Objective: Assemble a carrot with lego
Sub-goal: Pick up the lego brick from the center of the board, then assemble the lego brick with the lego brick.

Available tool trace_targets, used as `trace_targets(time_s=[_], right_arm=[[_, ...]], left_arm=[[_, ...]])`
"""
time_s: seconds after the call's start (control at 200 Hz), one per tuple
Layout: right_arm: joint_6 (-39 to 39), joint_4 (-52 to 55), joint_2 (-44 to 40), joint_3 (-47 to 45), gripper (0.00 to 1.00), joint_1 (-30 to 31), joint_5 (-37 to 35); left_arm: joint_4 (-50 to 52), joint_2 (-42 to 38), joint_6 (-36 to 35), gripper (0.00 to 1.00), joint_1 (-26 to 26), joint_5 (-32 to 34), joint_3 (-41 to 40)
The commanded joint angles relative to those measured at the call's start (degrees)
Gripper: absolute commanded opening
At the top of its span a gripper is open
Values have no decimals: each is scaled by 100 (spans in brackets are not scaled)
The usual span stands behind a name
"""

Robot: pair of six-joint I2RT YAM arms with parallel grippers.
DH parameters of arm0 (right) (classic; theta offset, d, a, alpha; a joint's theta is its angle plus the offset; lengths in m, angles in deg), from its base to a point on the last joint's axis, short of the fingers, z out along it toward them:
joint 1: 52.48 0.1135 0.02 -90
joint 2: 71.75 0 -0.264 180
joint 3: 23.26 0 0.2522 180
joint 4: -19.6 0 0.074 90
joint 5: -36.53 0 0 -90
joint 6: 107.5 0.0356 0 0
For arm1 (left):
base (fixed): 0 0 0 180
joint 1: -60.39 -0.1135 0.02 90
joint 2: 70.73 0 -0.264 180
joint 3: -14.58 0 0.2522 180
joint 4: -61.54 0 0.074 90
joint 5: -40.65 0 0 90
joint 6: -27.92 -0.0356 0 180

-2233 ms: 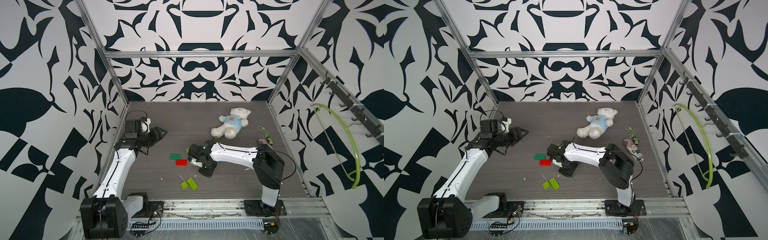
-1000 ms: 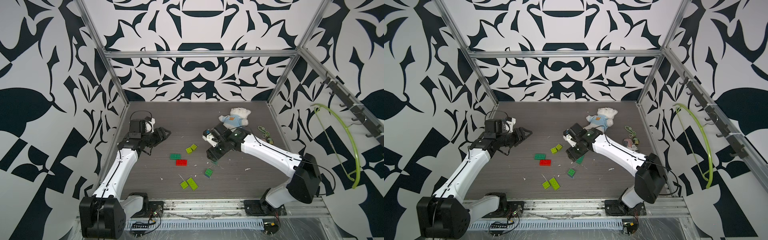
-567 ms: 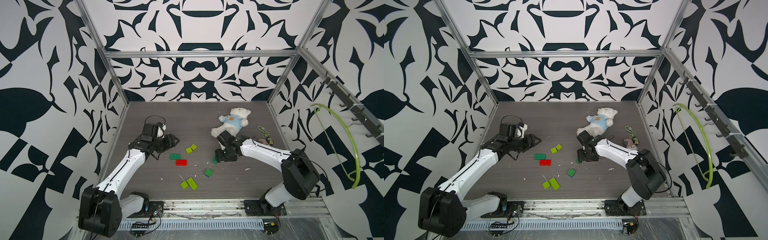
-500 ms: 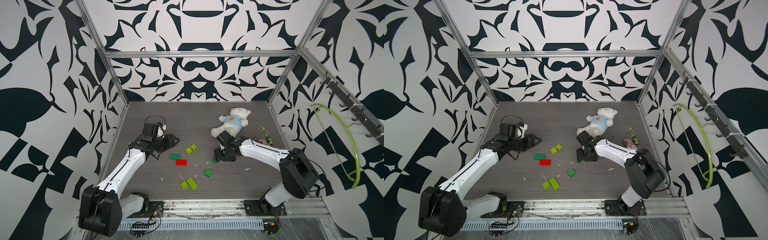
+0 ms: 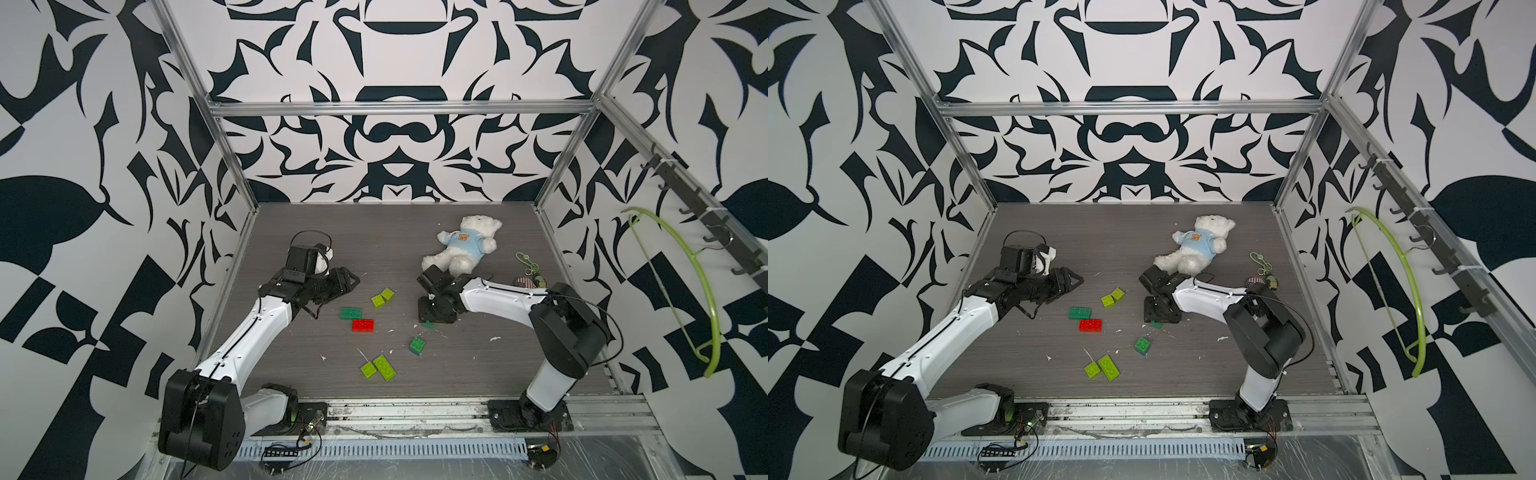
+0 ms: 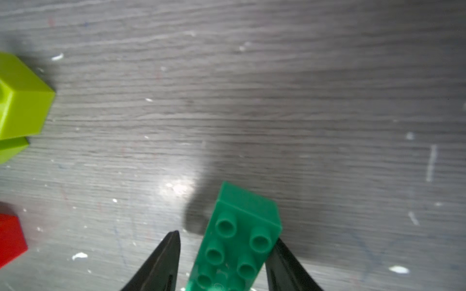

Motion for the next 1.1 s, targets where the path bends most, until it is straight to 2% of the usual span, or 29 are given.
trace_targets(time_s=[0.0,0.21,0.265,0.355,0.435,0.565,0.735,0.815,0.985,1.095], right_arm=[[-53,448,165,303,53,223,-695],[-357,745,186,433,38,401,-967],[-601,824,58,458,33,440,-1181],[-1294,1020,-388,504,30,470,-1077],[-1886,1353,-860,522,30,493,-541],[-2831,1614,-1443,469,32,654,830],[-3545,1921,-1230,786,33,968,1113],[-3726,2056,-960,948,33,1145,889],[-3844,1891,-880,835,34,1214,834],[-3840,1770,-941,710,33,1217,816]], left_arm=[[-64,34,-104,63,5,-95,118],[-38,30,-154,62,2,-104,150],[-25,29,-180,63,1,-93,158],[69,51,-263,62,-3,-42,196],[152,61,-342,63,-1,-20,223],[168,55,-387,63,-4,31,224],[393,102,-569,64,-3,-22,394],[572,103,-743,64,-4,-246,478],[476,-109,-1150,67,31,-1557,256],[693,-323,-1376,69,119,-1946,169]])
